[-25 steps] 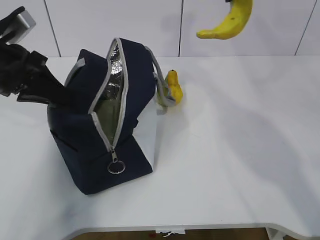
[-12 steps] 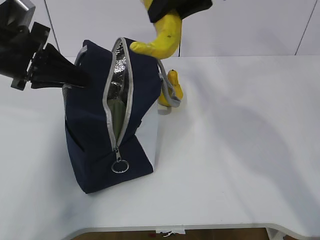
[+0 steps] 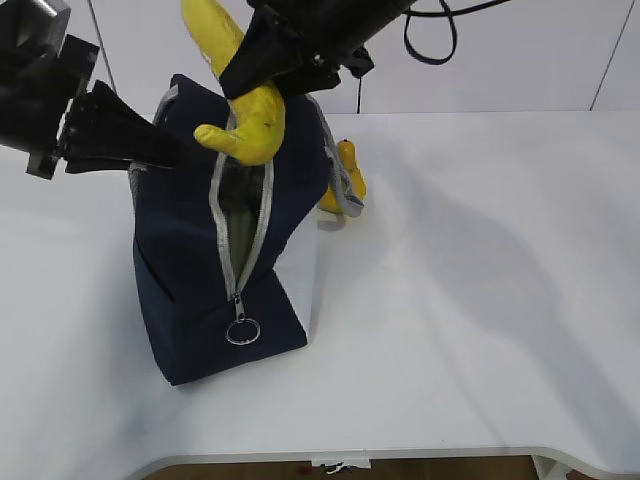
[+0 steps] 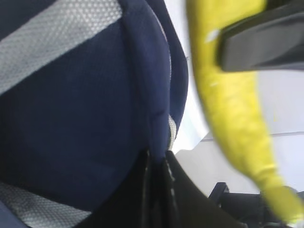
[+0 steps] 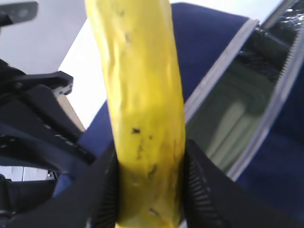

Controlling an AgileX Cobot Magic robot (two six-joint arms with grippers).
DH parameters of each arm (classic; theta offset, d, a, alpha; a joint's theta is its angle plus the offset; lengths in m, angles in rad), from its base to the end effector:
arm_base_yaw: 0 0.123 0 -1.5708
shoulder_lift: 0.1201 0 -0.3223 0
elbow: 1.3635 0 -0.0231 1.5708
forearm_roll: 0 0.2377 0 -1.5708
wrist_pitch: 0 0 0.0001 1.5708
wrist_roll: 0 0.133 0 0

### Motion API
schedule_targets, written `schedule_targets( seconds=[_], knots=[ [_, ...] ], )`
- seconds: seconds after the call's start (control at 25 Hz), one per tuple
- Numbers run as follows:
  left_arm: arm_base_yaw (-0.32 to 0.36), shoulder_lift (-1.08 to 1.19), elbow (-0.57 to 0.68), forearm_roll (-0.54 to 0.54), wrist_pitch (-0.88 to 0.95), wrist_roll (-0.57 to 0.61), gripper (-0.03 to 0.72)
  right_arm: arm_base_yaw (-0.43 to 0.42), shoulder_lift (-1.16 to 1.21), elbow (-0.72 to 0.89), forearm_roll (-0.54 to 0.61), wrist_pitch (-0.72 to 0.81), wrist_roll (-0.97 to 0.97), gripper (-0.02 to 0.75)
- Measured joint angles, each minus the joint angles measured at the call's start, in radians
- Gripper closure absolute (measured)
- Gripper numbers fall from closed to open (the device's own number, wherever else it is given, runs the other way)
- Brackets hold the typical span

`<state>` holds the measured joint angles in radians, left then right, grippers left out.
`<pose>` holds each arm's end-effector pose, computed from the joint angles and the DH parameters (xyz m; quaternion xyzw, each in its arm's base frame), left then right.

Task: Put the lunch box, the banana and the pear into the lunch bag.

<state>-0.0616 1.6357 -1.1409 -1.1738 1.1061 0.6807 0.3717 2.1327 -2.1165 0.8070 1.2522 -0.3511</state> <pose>0.3157 -0.1294 0.3010 0.0839 0.8605 -0.4708 0.1755 0.4199 0.2616 0.3289 -0.2737 0.8612 0.3914 0.1740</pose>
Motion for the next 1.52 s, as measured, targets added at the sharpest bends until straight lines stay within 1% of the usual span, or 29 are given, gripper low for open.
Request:
schedule_targets(
  seconds=[0.36, 0.64, 0.84, 0.88, 0.96, 1.04, 1.12, 1.16, 1.32, 1.52],
  knots=[
    [0.002, -0.010, 0.000, -0.007, 0.002, 0.000, 0.688, 0.000, 0.092, 0.000, 0.017, -0.008, -0.042, 0.467],
    [0.032, -0.071, 0.000, -0.007, 0.004, 0.000, 0.688, 0.000, 0.126, 0.000, -0.086, -0.012, -0.035, 0.467],
    [0.034, -0.085, 0.000, -0.007, 0.008, 0.000, 0.688, 0.000, 0.145, 0.000, -0.103, -0.013, -0.017, 0.462],
    [0.034, -0.085, 0.000, -0.007, 0.008, 0.000, 0.688, 0.000, 0.146, 0.000, -0.103, -0.013, -0.015, 0.449],
    [0.034, -0.085, 0.000, -0.007, 0.008, 0.000, 0.688, 0.000, 0.148, 0.000, -0.103, -0.013, -0.009, 0.400],
    [0.034, -0.087, 0.000, -0.007, 0.010, 0.000, 0.688, 0.000, 0.148, 0.000, -0.103, -0.013, 0.003, 0.303],
    [0.034, -0.089, 0.000, -0.007, 0.010, 0.000, 0.688, 0.000, 0.148, 0.000, -0.099, -0.013, 0.008, 0.227],
    [0.034, -0.089, 0.000, -0.007, 0.010, 0.000, 0.688, 0.000, 0.148, 0.000, -0.099, -0.014, 0.010, 0.202],
    [0.034, -0.091, 0.000, 0.019, 0.008, 0.000, 0.688, 0.000, 0.144, -0.010, -0.097, -0.014, 0.014, 0.171],
    [0.034, -0.091, 0.000, 0.066, -0.018, 0.000, 0.688, 0.000, 0.103, -0.070, -0.113, -0.014, 0.016, 0.167]
  ],
)
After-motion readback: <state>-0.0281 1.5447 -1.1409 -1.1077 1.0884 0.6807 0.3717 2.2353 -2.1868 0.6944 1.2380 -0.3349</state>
